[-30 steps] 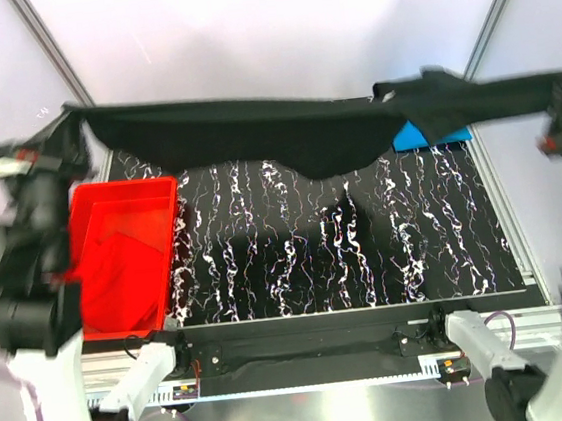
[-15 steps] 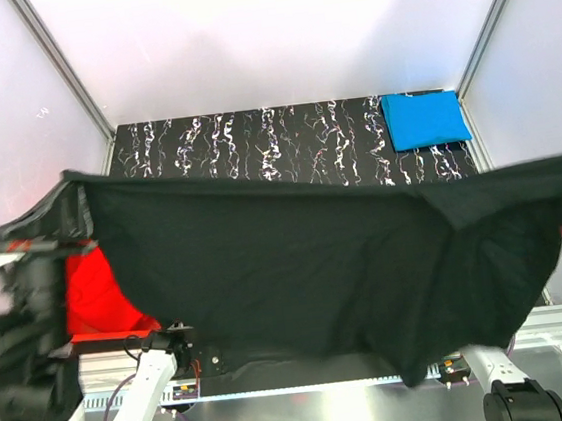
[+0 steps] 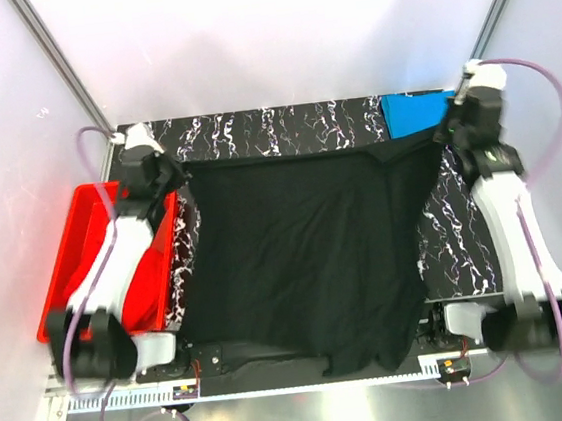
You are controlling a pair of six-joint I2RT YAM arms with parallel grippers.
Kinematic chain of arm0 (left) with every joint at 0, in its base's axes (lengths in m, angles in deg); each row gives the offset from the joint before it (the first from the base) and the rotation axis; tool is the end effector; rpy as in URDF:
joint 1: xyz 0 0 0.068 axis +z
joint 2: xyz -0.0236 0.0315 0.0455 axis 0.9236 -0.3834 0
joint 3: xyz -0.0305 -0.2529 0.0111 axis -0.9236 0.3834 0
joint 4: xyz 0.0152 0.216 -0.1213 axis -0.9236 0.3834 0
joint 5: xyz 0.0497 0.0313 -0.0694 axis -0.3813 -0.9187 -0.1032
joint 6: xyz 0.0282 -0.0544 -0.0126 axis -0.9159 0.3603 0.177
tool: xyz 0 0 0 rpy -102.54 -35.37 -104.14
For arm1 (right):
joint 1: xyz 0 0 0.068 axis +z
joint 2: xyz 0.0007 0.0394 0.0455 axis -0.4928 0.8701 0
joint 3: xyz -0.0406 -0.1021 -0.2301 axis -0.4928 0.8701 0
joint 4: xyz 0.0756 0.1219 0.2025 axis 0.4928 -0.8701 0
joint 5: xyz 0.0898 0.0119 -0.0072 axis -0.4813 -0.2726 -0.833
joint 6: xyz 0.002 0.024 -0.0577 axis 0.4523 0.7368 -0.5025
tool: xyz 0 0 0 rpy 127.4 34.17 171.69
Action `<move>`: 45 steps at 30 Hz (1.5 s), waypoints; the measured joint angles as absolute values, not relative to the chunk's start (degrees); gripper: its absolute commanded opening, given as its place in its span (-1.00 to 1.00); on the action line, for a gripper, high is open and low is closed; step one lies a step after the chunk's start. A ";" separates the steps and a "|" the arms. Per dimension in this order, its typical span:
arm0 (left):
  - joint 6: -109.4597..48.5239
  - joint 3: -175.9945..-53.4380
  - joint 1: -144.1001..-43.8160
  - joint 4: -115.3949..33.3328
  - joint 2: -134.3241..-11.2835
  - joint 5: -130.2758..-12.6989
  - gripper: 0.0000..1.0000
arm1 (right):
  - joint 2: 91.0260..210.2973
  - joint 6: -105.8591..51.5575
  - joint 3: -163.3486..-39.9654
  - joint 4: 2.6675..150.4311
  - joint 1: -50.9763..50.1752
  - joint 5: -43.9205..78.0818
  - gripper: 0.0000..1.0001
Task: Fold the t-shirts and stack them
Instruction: Flatten the tshirt out, then fold the tshirt
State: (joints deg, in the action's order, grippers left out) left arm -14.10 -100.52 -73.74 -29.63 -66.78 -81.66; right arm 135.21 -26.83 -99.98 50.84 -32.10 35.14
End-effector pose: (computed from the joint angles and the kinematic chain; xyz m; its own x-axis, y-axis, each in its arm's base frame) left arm 0.2839 -0.0297 0.3135 -0.3473 -0.4330 -0.8318 -0.0955 0.8987 -0.4279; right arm 0.2525 -0.0199 0.3926 -0.2791 0.1349 -0.9508 0.2527 0.9655 0.0628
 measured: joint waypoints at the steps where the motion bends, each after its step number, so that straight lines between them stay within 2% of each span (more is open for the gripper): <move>1: -13.45 -100.61 -73.55 -30.26 -70.54 -81.62 -1.00 | 138.64 -27.20 -99.32 52.57 -32.10 35.14 -1.00; 5: -12.07 -106.49 -73.59 -30.37 -85.30 -81.27 -1.00 | 154.05 -28.88 -101.99 56.98 -32.10 35.07 -1.00; 11: -12.70 -120.67 -74.18 -29.54 -99.00 -81.95 -1.00 | 173.76 -29.93 -117.68 57.00 -32.16 33.61 -0.99; 20: -15.59 -138.99 -74.11 -22.85 -110.91 -84.44 -1.00 | 186.70 -27.94 -136.35 50.23 -32.20 31.03 -1.00; 28: -17.95 -148.72 -73.31 -16.12 -119.11 -84.70 -1.00 | 187.34 -21.08 -137.85 39.85 -32.23 26.98 -1.00; 33: -20.22 -154.23 -72.41 -12.58 -123.06 -84.13 -1.00 | 183.60 -16.53 -131.91 33.49 -32.23 25.39 -1.00; 45: -21.71 -153.59 -72.32 -5.43 -123.26 -84.20 -1.00 | 170.00 -4.38 -114.93 26.47 -32.27 17.32 -1.00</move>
